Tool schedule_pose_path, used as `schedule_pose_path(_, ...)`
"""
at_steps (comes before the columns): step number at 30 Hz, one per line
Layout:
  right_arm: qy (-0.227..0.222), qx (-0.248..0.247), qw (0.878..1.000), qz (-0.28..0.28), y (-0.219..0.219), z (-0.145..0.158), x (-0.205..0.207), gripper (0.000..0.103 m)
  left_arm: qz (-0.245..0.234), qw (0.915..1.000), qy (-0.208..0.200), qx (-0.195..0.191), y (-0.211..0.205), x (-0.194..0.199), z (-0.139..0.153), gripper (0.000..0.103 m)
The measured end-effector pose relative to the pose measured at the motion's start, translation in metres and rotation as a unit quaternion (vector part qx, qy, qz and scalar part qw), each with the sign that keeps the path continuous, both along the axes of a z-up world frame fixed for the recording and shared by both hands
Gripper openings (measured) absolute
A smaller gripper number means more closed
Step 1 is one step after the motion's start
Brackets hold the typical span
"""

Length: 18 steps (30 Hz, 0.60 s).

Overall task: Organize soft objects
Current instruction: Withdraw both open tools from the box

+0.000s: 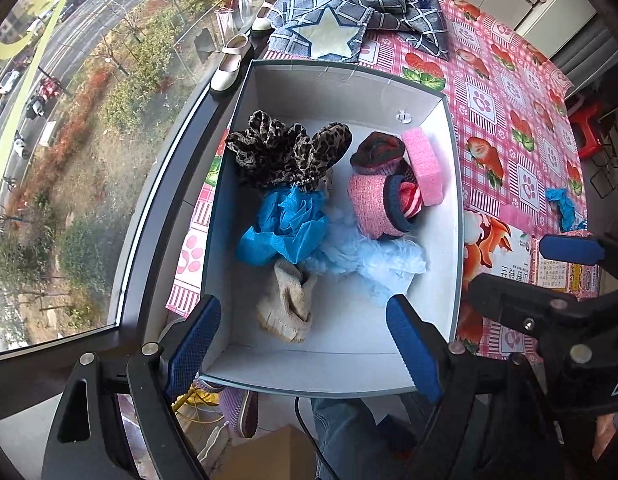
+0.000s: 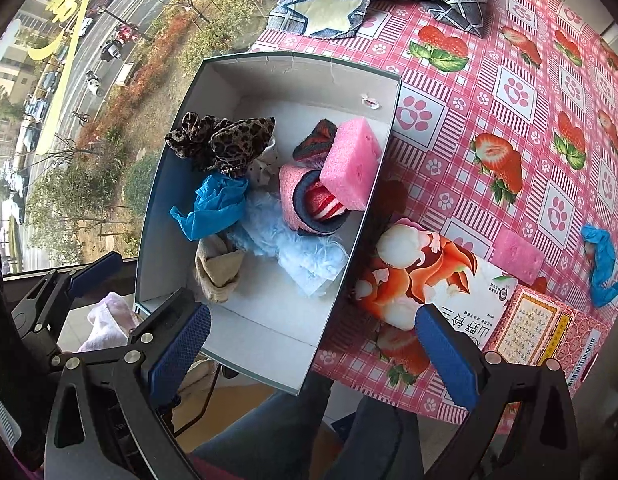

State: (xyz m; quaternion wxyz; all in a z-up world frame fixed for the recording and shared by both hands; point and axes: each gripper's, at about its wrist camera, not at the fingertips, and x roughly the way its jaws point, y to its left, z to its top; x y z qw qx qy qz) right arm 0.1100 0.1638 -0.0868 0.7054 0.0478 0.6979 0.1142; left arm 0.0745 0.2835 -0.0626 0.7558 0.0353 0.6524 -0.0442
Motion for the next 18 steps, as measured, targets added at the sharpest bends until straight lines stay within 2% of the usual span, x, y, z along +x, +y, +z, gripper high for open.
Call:
schedule_pose_path(14, -0.006, 0.0, 1.0, -0.002, 0.001, 0.005, -0.006, 0.103, 0.009, 0.9999, -0.001, -0.004, 0.004, -0.003, 0.001, 0.087)
schedule_pose_path(15, -0.006, 0.0, 1.0, -0.002, 0.001, 0.005, -0.006, 0.103, 0.013, 0.9998, -0.006, -0.014, 0.006, -0.003, 0.003, 0.087)
schedule_pose_path(18, -0.009, 0.007, 1.0, -0.011, -0.001, 0.007, -0.005, 0.103, 0.024, 0.996, -0.019, -0.084, 0.017, -0.004, 0.009, 0.087)
